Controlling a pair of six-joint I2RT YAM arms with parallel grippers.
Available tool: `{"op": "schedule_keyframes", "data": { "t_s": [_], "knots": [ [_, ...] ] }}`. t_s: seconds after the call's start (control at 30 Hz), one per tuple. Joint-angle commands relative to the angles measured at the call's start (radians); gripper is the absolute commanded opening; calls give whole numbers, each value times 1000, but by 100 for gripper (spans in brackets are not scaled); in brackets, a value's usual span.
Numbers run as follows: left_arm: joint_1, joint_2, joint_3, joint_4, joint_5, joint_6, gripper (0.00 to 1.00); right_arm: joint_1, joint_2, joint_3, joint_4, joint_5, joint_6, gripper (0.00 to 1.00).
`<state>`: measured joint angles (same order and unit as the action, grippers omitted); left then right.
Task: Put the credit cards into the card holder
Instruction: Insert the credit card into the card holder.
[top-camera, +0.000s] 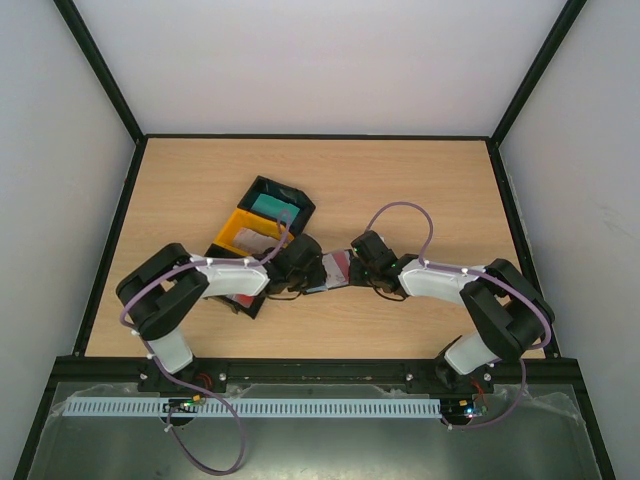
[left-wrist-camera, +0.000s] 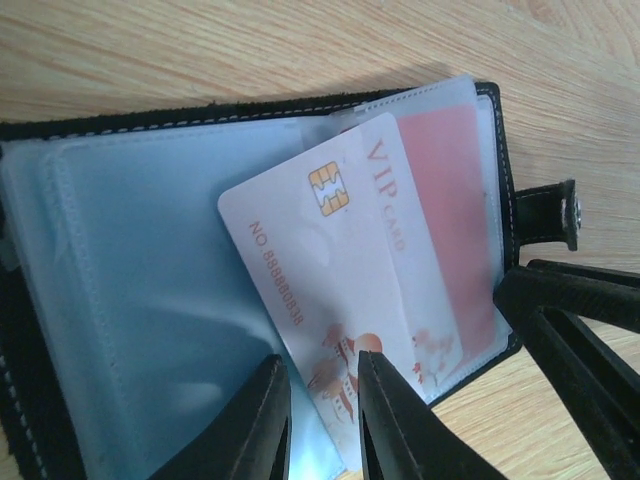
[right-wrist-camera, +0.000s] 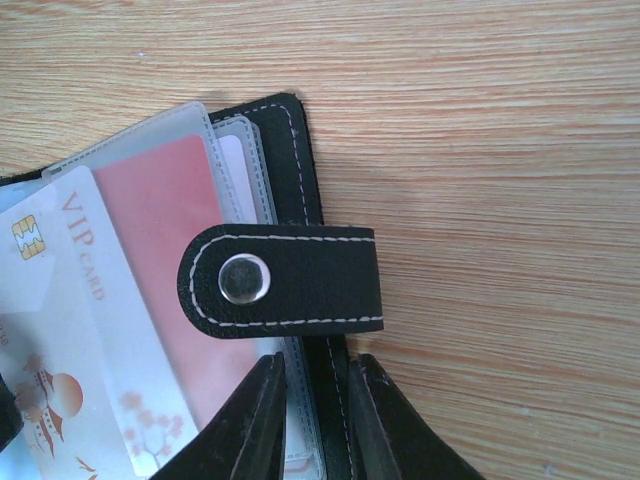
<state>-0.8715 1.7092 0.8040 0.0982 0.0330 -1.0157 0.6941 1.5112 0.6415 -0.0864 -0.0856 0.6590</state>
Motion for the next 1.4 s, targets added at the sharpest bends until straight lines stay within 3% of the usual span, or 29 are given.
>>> {"op": "schedule_keyframes", "data": {
  "t_s": [0.0, 0.5, 0.83, 1.1, 1.37],
  "knots": [
    [13, 47, 21, -2, 1, 23, 22, 1, 24, -19, -23, -6, 2, 19],
    [24, 122, 28, 125, 92, 78, 12, 1, -14, -22, -2, -30, 15, 24],
    [24, 133, 3, 186, 151, 70, 3, 0, -22, -56, 83, -162, 41, 28],
    [25, 88, -23, 211, 195, 58, 4, 1, -72, -54, 59, -118, 57, 27],
    [41, -40, -4, 89, 170, 131, 17, 0, -195, -18, -60, 2, 37, 35]
  ]
}}
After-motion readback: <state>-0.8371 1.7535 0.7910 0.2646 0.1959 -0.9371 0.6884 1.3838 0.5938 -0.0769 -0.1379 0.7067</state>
